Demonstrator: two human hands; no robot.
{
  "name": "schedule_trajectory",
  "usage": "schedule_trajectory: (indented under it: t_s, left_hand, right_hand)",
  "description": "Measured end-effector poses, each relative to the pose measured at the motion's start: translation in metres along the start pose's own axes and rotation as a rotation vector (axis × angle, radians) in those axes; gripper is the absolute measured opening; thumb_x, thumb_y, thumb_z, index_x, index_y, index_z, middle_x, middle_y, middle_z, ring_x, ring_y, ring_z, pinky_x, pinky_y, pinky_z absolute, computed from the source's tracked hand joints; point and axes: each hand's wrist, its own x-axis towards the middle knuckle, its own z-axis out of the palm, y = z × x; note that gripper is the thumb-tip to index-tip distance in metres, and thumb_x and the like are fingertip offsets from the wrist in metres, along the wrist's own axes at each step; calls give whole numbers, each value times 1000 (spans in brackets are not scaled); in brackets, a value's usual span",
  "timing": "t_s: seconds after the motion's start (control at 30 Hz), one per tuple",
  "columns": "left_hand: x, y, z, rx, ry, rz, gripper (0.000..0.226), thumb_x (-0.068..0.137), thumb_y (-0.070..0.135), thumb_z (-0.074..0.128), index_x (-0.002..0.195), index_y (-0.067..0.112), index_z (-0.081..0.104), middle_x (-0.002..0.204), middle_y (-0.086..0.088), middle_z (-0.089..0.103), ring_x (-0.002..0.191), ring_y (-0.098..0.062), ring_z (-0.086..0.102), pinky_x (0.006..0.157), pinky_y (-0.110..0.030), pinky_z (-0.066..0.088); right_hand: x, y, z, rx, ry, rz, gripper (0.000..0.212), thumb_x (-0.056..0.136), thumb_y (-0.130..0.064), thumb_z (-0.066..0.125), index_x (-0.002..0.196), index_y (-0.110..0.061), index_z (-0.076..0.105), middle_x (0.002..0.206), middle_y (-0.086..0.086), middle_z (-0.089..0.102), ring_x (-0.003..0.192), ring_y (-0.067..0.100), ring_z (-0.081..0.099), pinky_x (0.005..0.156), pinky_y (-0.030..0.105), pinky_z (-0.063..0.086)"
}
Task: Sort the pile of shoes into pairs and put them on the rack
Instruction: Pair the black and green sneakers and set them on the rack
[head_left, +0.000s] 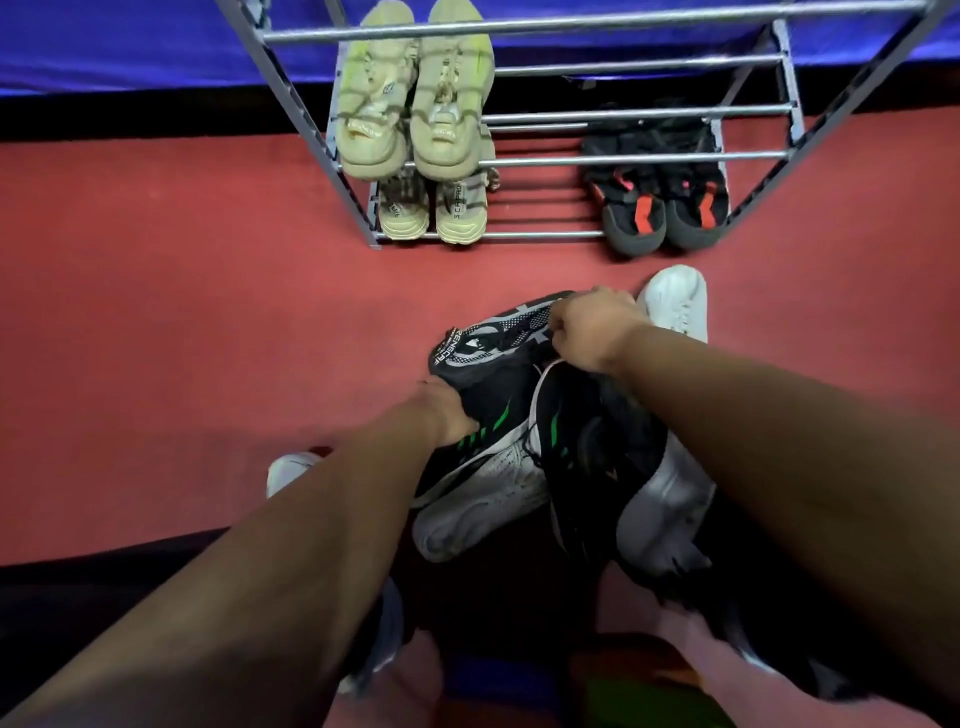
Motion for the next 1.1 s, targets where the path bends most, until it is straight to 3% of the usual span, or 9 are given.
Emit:
schedule_trajectory:
  t_s: [0.1, 0.3, 0.4, 0.5, 0.67, 0.77, 0.87, 0.93, 1.1]
  left_hand:
    - [1, 10, 5, 39, 34, -73, 84, 102, 27, 61, 157, -16, 14, 158, -28, 35, 146, -36, 43, 115, -33, 40]
    - [-4, -1, -12, 173, -55, -26, 48, 96, 17, 59, 143, 3, 54, 138, -18, 61, 125, -36, 62, 102, -38, 51]
    - [-5, -1, -22, 230, -125, 10, 43, 94, 15, 64, 137, 8, 64, 131, -14, 67, 117, -33, 66, 100, -39, 55]
    - [-1, -1, -39, 227, -187, 61, 30, 90, 21, 78, 120, 15, 73, 114, -5, 72, 103, -28, 69, 92, -36, 57]
    - [3, -16, -73, -108, -218, 91, 9, 92, 8, 75, 98, 12, 69, 86, -14, 67, 57, -23, 51, 61, -29, 42]
    - [5, -33, -84, -438, -334, -8, 22, 94, -5, 70, 111, 8, 69, 87, -14, 56, 59, -18, 46, 47, -24, 45]
    - [11, -46, -84, -542, -297, -50, 38, 94, -2, 73, 129, 11, 66, 103, -16, 63, 66, -18, 55, 46, -23, 53]
    - [11, -40, -78, -640, -158, -92, 32, 96, -2, 72, 121, 18, 67, 110, -13, 71, 68, -20, 63, 45, -24, 57]
    - [2, 1, -48, -822, 20, -98, 21, 103, 0, 61, 102, 21, 63, 100, -10, 68, 69, -23, 66, 50, -27, 60]
  right_hand:
    - [3, 20, 4, 54, -78, 82, 44, 90, -28, 54, 132, -31, 67, 139, 8, 60, 131, 37, 54, 112, 47, 42]
    - [-1, 36, 11, 98, -170, -35, 39, 92, -45, 56, 129, -52, 67, 144, 1, 53, 139, 35, 45, 118, 47, 35]
    - [-4, 21, 15, -49, -253, -140, 48, 86, -57, 60, 132, -46, 68, 152, -3, 49, 149, 33, 30, 121, 51, 24]
    - [4, 14, 22, -68, -252, -157, 43, 88, -63, 64, 122, -38, 73, 139, -6, 61, 150, 29, 33, 122, 53, 19]
    - [8, 21, 18, 65, -204, -97, 31, 94, -62, 64, 107, -36, 75, 112, -11, 70, 129, 19, 56, 122, 51, 23]
    - [5, 27, 18, 215, -159, -58, 24, 96, -56, 66, 101, -34, 73, 100, -12, 71, 112, 16, 62, 118, 47, 32]
    - [3, 27, 16, 548, -149, -44, 16, 99, -39, 71, 98, -23, 74, 88, -8, 71, 89, 12, 62, 96, 32, 48]
    - [2, 24, 10, 684, -140, -72, 14, 99, -31, 73, 101, -17, 75, 88, -4, 69, 83, 11, 59, 84, 28, 49]
    - [3, 23, 5, 914, -107, -108, 13, 96, -29, 78, 99, -16, 76, 90, 0, 75, 84, 10, 63, 91, 34, 54]
